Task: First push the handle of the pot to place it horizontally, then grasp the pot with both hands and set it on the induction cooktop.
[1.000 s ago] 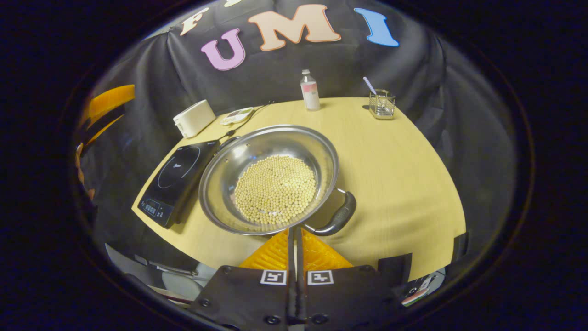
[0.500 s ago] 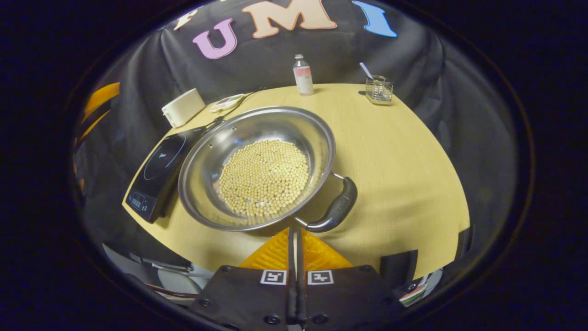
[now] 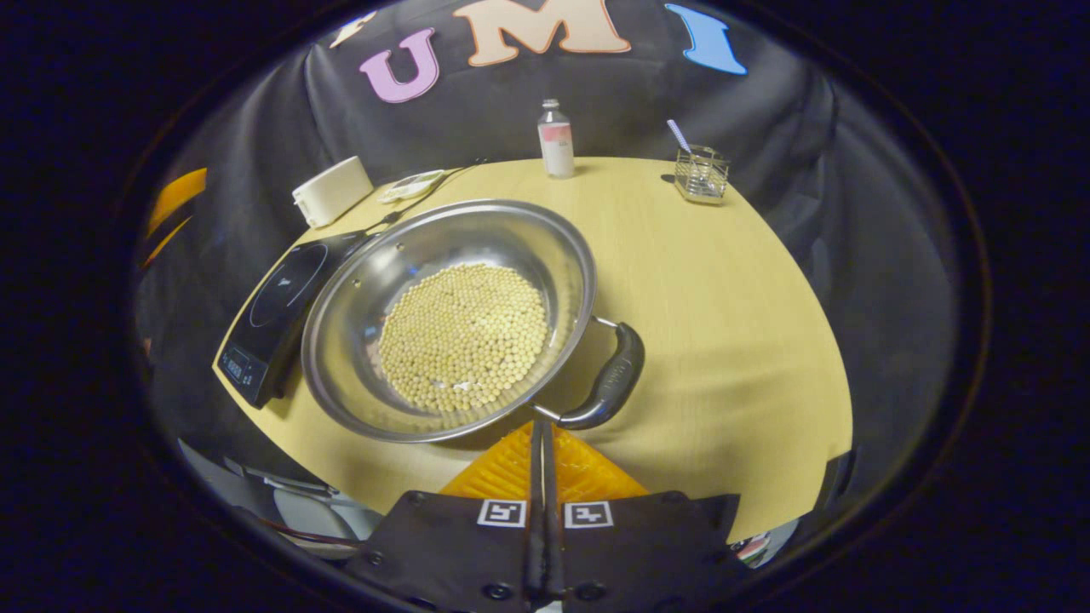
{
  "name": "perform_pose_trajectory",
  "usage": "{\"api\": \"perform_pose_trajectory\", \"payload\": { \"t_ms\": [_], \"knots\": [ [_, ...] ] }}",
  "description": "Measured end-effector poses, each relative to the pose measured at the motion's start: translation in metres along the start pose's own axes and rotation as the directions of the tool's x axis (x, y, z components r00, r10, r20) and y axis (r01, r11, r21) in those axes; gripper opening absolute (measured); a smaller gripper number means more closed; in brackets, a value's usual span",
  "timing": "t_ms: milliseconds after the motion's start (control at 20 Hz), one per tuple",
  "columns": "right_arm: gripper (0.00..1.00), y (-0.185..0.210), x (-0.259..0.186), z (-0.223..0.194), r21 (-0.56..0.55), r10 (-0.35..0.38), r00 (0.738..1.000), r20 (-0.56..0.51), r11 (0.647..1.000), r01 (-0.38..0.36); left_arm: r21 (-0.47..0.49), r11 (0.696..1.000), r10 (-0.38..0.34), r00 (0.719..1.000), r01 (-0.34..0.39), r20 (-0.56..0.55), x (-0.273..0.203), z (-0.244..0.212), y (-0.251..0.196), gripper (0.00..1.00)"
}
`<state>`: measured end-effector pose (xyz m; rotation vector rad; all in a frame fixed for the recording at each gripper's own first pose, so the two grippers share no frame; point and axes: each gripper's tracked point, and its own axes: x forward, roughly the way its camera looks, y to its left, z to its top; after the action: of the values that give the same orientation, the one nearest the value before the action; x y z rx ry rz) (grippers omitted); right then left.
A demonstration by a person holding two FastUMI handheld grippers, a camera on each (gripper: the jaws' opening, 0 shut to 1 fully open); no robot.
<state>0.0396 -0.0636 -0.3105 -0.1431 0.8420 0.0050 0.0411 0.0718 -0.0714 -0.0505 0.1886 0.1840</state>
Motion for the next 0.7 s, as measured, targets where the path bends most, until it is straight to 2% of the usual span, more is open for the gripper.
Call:
{"api": "perform_pose_trajectory", "payload": {
  "t_ms": [500,700],
  "knots": [
    [0.02,-0.023,0.016,0.021,-0.040,0.001,1.000,0.006,0.999,-0.001,0.003,0.999,0.043,0.999,-0.043,-0.013,-0.001,-0.003,0.004,0.90],
    [0.02,-0.028,0.023,0.029,-0.098,0.008,1.000,0.001,0.995,-0.008,-0.002,0.998,0.067,0.998,-0.067,-0.014,-0.002,-0.003,0.008,0.90]
  ]
}}
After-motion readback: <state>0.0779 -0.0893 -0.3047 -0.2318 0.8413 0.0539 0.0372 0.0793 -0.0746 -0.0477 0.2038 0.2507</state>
